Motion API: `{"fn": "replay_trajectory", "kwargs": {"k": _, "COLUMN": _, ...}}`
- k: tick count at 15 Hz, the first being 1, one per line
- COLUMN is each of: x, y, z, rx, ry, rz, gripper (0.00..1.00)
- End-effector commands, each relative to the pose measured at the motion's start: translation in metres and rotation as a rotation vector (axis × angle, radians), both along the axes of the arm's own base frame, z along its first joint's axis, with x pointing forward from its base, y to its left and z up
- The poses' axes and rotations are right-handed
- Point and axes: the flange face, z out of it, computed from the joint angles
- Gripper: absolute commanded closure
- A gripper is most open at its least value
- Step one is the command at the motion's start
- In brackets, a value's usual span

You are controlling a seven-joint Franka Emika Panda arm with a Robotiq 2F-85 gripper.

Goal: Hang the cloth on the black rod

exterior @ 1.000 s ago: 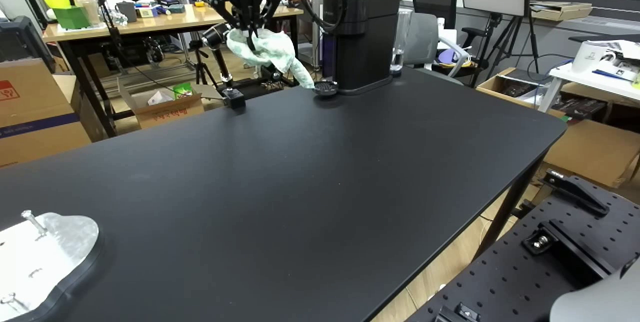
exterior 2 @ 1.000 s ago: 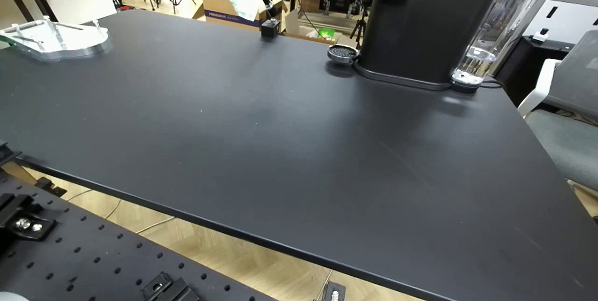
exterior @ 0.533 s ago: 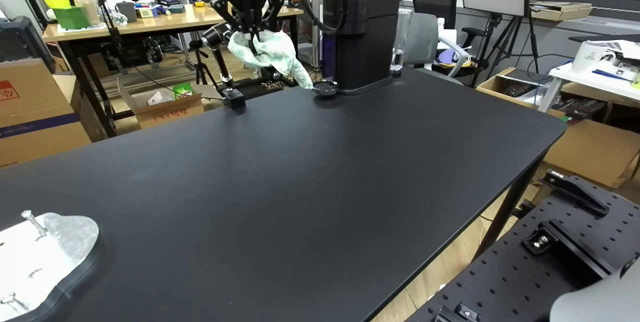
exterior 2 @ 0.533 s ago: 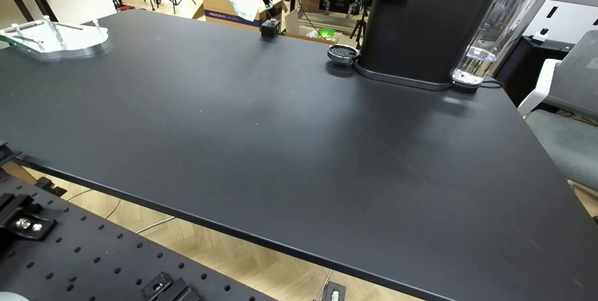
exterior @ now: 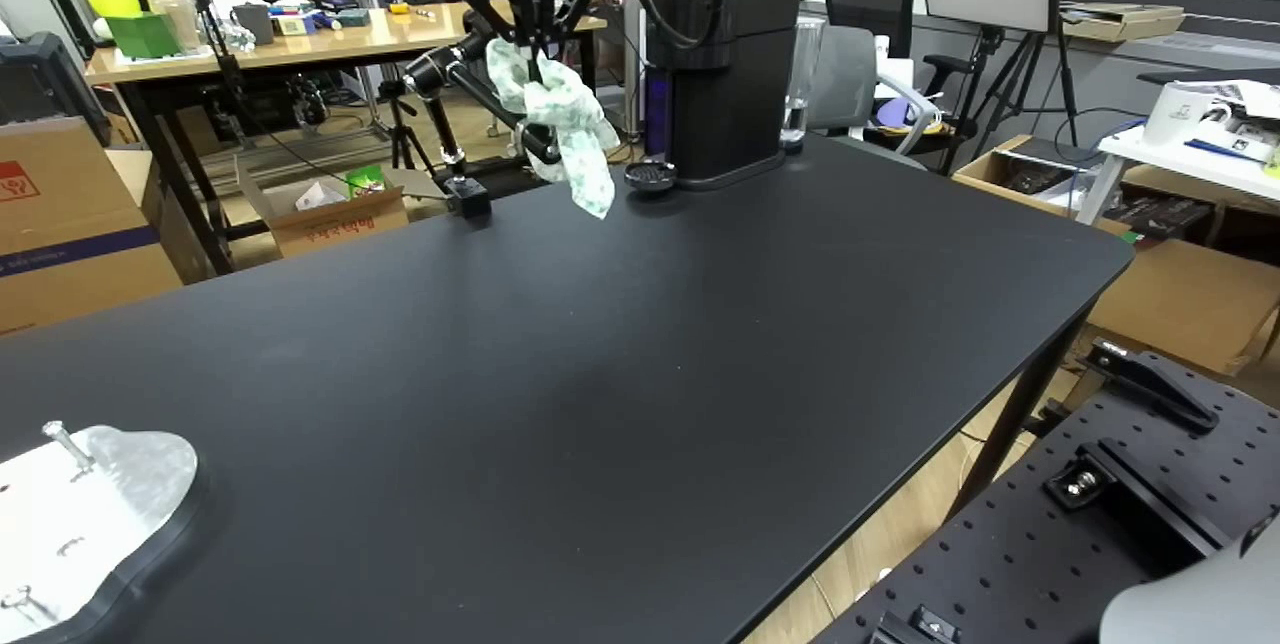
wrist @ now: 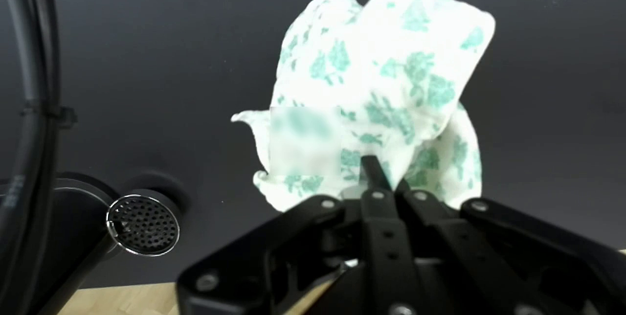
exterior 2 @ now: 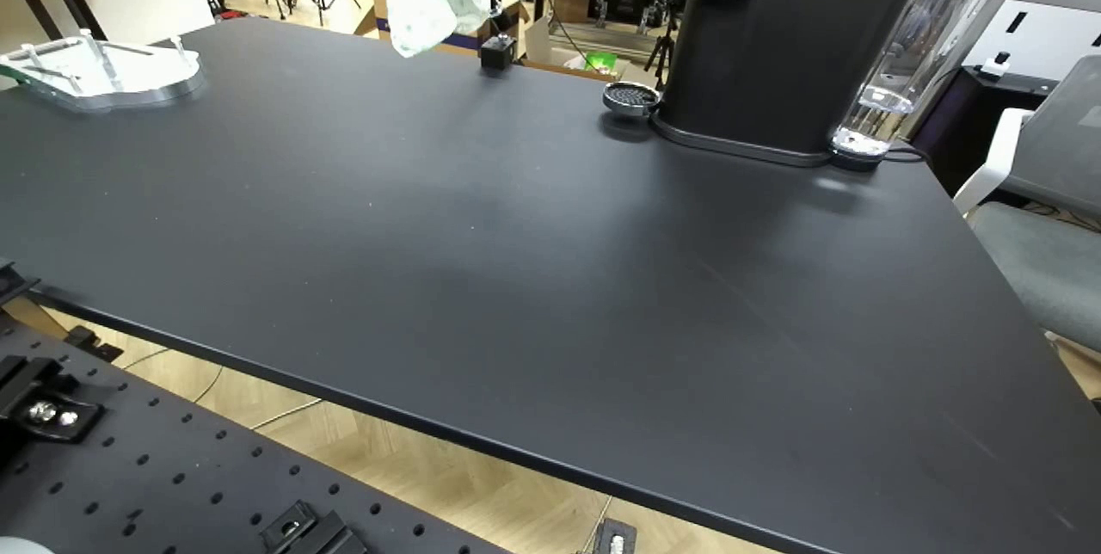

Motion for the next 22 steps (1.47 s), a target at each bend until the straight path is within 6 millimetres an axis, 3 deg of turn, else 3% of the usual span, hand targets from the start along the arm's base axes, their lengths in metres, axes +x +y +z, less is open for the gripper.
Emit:
{"fn": "replay_trajectory", "kwargs": {"k": 1, "x": -0.001, "y": -0.006, "z": -0.003, "rx": -0.006, "ry": -0.002, "rz": -0.012, "gripper": 1.00}}
{"fn": "replay_trajectory", "kwargs": {"k": 5, "x": 0.006, "y": 0.000, "z": 0.005, "rx": -0.013, "ry": -0.045, "rz": -0.009, "gripper": 1.00}}
{"fn": "replay_trajectory", "kwargs": {"k": 12, "x": 0.013, "y": 0.028, "z": 0.067, "rx": -0.040, "ry": -0.126, "rz": 0.045, "gripper": 1.00}}
{"fn": "replay_trajectory", "kwargs": {"k": 14, "x": 0.011, "y": 0.037, "z": 0.077, "rx": -0.037, "ry": -0.112, "rz": 0.056, "gripper": 1.00}}
{"fn": "replay_trajectory", "kwargs": {"k": 18, "x": 0.009, "y": 0.040, "z": 0.073, "rx": -0.034, "ry": -0.054, "rz": 0.056, "gripper": 1.00}}
{"fn": "replay_trajectory", "kwargs": {"k": 22, "x": 0.009, "y": 0.035, "z": 0.043, "rx": -0.035, "ry": 0.033, "rz": 0.051, "gripper": 1.00}}
